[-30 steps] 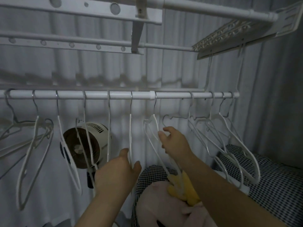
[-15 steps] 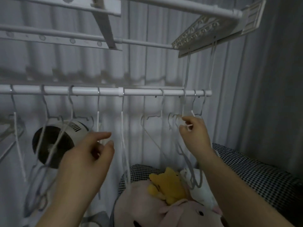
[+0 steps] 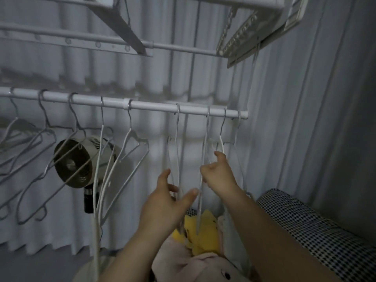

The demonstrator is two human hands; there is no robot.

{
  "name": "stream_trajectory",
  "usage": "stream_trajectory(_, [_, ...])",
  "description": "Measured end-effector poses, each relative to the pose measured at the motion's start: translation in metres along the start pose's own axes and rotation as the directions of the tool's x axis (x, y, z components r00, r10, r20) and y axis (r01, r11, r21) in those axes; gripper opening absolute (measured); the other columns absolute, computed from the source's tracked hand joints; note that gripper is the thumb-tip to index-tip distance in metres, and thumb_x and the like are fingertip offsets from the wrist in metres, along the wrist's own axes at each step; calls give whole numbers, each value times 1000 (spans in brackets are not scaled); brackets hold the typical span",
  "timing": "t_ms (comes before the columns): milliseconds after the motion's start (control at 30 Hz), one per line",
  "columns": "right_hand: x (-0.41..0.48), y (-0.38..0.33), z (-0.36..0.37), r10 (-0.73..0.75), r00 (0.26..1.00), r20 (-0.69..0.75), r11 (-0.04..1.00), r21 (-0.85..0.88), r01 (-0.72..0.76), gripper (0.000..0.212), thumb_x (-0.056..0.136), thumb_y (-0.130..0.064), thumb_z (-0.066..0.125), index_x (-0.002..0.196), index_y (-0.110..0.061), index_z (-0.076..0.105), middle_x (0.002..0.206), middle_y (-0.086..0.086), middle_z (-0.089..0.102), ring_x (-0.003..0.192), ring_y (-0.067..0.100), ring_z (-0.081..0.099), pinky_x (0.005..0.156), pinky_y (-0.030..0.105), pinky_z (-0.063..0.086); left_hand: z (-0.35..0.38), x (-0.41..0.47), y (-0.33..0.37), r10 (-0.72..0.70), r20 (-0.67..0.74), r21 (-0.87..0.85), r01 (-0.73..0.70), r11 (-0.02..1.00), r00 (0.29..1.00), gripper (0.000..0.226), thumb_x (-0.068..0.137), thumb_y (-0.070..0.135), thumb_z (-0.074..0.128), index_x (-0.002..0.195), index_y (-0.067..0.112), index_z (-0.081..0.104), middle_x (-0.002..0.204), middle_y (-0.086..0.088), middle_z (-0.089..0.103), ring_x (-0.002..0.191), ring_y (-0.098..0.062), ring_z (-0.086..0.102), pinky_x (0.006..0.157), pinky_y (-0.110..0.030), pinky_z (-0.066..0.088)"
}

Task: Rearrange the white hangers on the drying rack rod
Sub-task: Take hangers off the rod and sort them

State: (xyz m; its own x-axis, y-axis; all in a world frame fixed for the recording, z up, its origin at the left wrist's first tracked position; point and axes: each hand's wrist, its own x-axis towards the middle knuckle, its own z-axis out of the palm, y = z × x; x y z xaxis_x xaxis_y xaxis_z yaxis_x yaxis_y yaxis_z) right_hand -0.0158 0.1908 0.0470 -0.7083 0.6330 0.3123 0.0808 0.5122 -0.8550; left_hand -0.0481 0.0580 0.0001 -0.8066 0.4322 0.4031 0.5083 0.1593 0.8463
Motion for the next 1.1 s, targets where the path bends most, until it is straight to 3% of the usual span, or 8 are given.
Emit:
stream_trajectory(100, [14,-6,-3,34,999,11,996,84,-35,69,88,-14,49,144,-16,10,70,-3,48,59,14,51,55,28,46,9,2,2,-45,22,90,42,995,999,86,75,48,62,142,31,10,92,16,47,77,-7,53,65,-25,44])
stream_trajectory(300, [25,-19,5,151,975,163,969,170,-178,64,91,-8,41,144,-21,9,73,4,53,48,17,51,32,17,42,6,2,-5,-117,67,1,117,993,991,52,92,15,43,140,20,23,66,1,63,34,-4,52,44,-19,44])
stream_trajectory(433, [27,-17,15,91,991,100,984,141,-105,49,94,-9,33,142,-20,24,63,6,50,45,15,44,30,12,34,-10,5,-11,-141,-50,-5,141,990,989,45,96,17,34,141,13,26,109,-19,65,73,-33,63,68,-34,51])
stream_trajectory(533, [29,-17,28,37,999,39,989,143,-43,44,94,-8,33,136,-20,36,62,4,47,48,14,42,29,11,32,-24,7,-15,-160,-82,-9,160,987,984,41,97,18,32,138,11,32,113,-22,63,89,-40,61,76,-37,51])
stream_trajectory(700, [33,-19,51,-4,1000,26,995,97,1,45,93,-9,33,136,-21,38,68,-4,47,53,11,44,32,16,32,-37,9,-28,-142,-78,-8,141,990,987,41,98,21,28,138,13,32,58,0,59,31,0,46,46,-18,38])
stream_trajectory(933, [33,-29,77,-28,999,28,996,86,25,44,93,-14,36,136,-24,38,69,-5,50,51,10,46,29,11,32,-58,12,-35,-155,-131,-4,156,988,979,42,98,21,28,139,12,30,97,-18,68,64,-25,63,68,-32,48])
stream_trajectory(1033, [33,-34,87,-45,998,35,997,69,42,44,93,-14,36,135,-25,39,71,-5,51,52,10,46,32,14,34,-66,15,-41,-152,-128,-28,149,988,980,41,98,21,28,139,13,30,77,-10,67,41,-4,50,53,-24,41])
stream_trajectory(1100, [34,-37,91,-48,998,35,997,67,45,44,93,-13,35,135,-25,39,74,-2,53,52,10,46,34,16,35,-70,17,-43,-156,-127,-41,152,987,979,42,98,21,28,139,13,29,91,-17,69,54,-12,59,60,-25,45])
